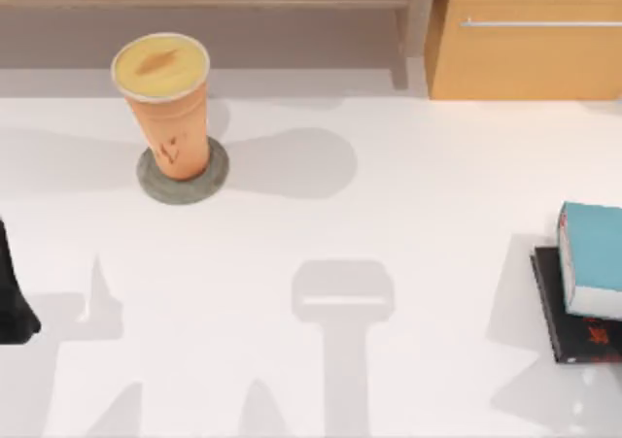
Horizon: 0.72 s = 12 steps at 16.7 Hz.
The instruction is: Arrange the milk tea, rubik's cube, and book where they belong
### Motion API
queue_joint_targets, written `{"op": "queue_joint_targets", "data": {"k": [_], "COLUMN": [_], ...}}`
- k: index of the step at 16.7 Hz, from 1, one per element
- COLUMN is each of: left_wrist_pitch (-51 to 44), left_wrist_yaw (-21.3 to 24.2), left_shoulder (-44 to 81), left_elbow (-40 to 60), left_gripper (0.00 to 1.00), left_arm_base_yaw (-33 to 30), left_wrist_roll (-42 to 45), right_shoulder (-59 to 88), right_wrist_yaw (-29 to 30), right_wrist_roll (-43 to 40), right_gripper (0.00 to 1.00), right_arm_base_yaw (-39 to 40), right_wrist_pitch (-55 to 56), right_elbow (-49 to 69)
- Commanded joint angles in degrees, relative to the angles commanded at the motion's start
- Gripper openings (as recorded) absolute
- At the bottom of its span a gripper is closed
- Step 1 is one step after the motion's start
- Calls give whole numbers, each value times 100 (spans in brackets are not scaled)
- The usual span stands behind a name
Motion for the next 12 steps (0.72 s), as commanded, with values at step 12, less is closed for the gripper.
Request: {"op": "queue_joint_targets", "data": {"k": [12], "left_wrist_pitch": [0], "left_wrist_yaw": [0], "left_shoulder": [0], "left_elbow": [0], "left_gripper": [100], "left_arm_base_yaw": [0], "left_wrist_roll": [0], "right_shoulder": [0], "right_wrist_yaw": [0], "right_wrist_roll": [0], "right_gripper": [100], "right_arm_base_yaw": [0], "right_wrist_pitch": [0], "right_elbow": [0]}}
